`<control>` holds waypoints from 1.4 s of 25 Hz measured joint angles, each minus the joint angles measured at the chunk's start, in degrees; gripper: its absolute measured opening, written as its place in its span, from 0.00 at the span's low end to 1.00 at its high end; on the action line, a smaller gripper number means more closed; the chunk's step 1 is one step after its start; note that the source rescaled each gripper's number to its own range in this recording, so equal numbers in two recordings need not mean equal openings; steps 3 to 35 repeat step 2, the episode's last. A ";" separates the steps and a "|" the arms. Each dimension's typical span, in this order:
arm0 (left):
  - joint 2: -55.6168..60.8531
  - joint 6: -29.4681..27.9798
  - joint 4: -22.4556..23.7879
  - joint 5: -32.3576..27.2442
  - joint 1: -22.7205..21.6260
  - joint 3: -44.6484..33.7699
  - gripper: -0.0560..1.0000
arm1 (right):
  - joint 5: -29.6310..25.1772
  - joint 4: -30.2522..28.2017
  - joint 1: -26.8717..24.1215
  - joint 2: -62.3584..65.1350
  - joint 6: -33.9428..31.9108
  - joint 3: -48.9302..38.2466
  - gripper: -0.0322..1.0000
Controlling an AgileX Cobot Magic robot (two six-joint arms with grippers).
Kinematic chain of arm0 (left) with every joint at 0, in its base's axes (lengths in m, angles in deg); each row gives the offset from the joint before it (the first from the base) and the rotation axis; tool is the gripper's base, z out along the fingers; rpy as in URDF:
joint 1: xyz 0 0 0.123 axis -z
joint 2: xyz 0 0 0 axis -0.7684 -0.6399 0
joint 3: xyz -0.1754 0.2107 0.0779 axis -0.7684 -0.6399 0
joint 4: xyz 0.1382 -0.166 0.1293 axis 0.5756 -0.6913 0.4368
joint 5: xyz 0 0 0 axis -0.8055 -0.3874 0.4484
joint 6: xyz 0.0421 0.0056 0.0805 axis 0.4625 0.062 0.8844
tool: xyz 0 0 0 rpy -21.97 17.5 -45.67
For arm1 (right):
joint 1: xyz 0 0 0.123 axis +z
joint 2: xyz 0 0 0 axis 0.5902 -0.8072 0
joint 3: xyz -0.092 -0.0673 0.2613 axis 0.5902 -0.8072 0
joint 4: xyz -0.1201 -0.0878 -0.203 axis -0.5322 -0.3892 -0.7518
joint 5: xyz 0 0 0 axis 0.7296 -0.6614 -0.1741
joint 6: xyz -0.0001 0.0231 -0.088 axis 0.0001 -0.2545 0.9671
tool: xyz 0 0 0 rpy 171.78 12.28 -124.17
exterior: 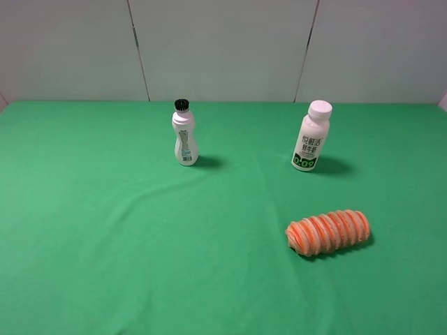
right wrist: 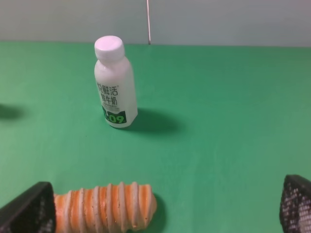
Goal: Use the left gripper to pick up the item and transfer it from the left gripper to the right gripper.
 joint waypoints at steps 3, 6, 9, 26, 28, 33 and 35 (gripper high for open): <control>0.00 0.00 0.00 0.00 0.00 0.00 1.00 | 0.00 0.00 0.00 0.00 0.00 0.00 1.00; 0.00 0.00 0.00 0.00 0.00 0.00 1.00 | 0.00 0.00 0.00 0.00 0.00 0.00 1.00; 0.00 0.00 0.00 0.00 0.00 0.00 1.00 | 0.00 0.00 0.00 0.00 0.00 0.00 1.00; 0.00 0.00 0.00 0.00 0.00 0.00 1.00 | 0.00 0.00 0.00 0.00 0.00 0.00 1.00; 0.00 0.00 0.00 0.00 0.00 0.00 1.00 | 0.00 0.00 0.00 0.00 0.00 0.00 1.00; 0.00 0.00 0.00 0.00 0.00 0.00 1.00 | 0.00 0.00 0.00 0.00 0.00 0.00 1.00; 0.00 0.00 0.00 0.00 0.00 0.00 1.00 | 0.00 0.00 0.00 0.00 0.00 0.00 1.00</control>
